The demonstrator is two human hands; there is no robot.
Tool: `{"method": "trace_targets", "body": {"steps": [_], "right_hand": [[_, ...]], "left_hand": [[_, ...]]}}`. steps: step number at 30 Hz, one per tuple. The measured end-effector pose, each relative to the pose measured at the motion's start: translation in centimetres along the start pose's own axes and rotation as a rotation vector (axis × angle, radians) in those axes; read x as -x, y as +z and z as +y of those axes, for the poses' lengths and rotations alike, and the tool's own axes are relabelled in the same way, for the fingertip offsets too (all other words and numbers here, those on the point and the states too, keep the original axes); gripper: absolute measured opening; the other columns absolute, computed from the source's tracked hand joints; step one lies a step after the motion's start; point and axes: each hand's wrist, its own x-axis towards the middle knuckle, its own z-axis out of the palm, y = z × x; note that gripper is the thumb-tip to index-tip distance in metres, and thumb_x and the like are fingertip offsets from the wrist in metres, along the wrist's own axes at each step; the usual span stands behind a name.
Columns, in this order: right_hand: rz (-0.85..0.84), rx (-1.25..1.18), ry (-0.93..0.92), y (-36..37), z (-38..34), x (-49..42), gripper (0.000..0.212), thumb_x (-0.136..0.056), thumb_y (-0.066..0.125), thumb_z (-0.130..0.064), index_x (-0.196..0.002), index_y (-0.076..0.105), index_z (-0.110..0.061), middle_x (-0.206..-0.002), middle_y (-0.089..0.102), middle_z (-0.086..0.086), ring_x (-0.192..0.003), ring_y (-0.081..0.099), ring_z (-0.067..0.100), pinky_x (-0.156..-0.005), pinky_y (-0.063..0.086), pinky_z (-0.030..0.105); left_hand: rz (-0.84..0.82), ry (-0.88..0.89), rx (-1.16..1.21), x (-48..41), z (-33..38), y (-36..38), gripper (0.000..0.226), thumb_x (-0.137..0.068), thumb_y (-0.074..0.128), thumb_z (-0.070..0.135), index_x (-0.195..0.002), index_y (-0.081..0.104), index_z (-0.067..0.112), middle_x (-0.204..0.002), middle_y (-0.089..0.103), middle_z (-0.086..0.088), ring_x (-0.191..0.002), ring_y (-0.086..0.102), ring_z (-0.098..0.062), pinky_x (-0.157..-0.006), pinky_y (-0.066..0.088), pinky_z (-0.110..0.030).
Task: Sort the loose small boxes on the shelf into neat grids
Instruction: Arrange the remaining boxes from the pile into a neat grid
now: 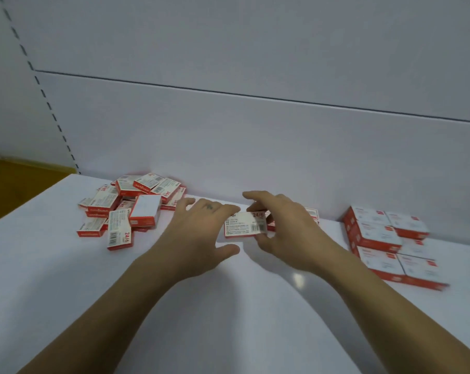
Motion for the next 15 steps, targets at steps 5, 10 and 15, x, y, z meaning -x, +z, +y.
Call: {"method": "trace_targets", "body": {"steps": [5,10,15], "right_hand": [[0.207,-0.008,0.062,-2.5,3.2,3.5,0.056,-0.079,0.070,-0.010,-0.129,0.053,-0.027,-0.116,0.056,-0.012,-0.103,0.056,0.007,-0.089,0.047,0.023],[0.302,-0.172,0.325,-2.2,5.5,6.2,0.046,-0.077,0.074,-0.020,-0.119,0.058,-0.029,-0.116,0.061,-0.009,-0.093,0.062,0.003,-0.082,0.055,0.025],[0.300,-0.359,0.393,-2.3,5.3,7.7,0.044,-0.071,0.078,-0.035,-0.110,0.058,-0.036,-0.103,0.065,-0.024,-0.089,0.061,-0.008,-0.078,0.053,0.019]], "left_hand": [[0.021,0.036,0.253,-3.7,4.4,0.9,0.044,-0.080,0.065,0.051,-0.118,0.052,0.035,-0.118,0.062,0.016,-0.104,0.054,-0.007,-0.097,0.034,-0.028],[0.010,-0.006,0.565,-5.2,7.8,3.4,0.037,-0.071,0.079,0.037,-0.102,0.061,0.032,-0.100,0.067,0.016,-0.088,0.062,0.000,-0.080,0.054,-0.026],[0.081,0.050,0.629,-4.6,9.3,5.7,0.035,-0.070,0.074,0.032,-0.101,0.058,0.034,-0.101,0.065,0.017,-0.090,0.058,0.002,-0.078,0.043,-0.007]]}}
